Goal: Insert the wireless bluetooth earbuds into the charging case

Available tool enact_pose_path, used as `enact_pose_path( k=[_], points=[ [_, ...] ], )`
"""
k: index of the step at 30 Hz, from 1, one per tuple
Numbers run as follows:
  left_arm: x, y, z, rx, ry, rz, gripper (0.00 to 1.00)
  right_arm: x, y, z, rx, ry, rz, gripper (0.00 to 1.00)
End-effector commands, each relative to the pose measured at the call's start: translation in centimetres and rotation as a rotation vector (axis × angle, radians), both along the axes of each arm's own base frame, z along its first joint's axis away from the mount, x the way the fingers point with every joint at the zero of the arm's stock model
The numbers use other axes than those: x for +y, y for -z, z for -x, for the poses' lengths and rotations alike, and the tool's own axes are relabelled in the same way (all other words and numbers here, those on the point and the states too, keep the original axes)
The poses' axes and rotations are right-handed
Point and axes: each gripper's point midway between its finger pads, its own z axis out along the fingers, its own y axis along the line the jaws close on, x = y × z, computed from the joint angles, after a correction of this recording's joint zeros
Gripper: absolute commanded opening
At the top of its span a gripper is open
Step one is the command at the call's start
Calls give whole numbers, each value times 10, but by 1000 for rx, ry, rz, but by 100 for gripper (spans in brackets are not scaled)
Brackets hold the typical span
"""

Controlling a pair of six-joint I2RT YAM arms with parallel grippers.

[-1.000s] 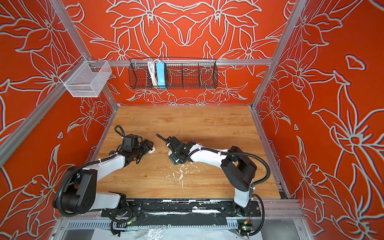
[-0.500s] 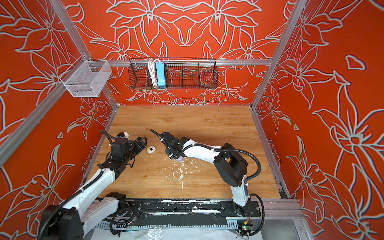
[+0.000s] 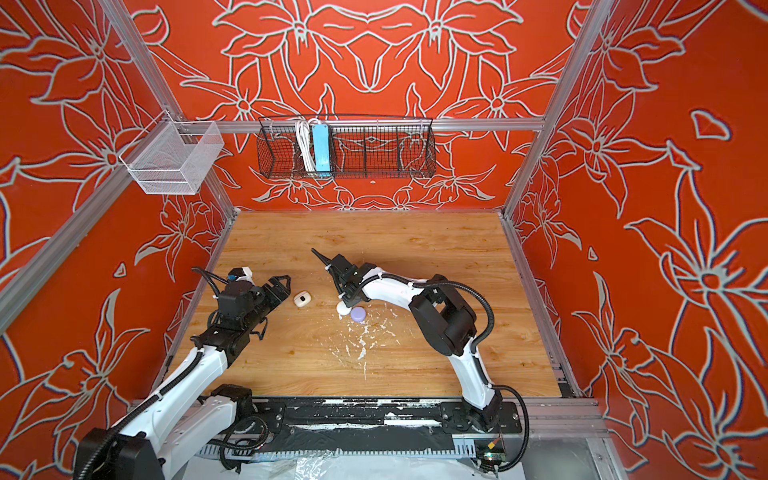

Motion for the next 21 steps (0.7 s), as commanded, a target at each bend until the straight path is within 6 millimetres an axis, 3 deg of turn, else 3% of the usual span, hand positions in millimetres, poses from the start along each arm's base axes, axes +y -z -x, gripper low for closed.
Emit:
enact_pose_path(
  k=[1,11,21],
  points=[
    [3,-3,-2,-17,-15,-2,89,8,0,8,43,-14,-18,26],
    [4,-5,0,-25,-17,0,89,20,12,29,120,-63,-43,24],
    [3,-6,-1,-29,-14,1,89,29,7,54,140,-100,-32,23]
  ],
)
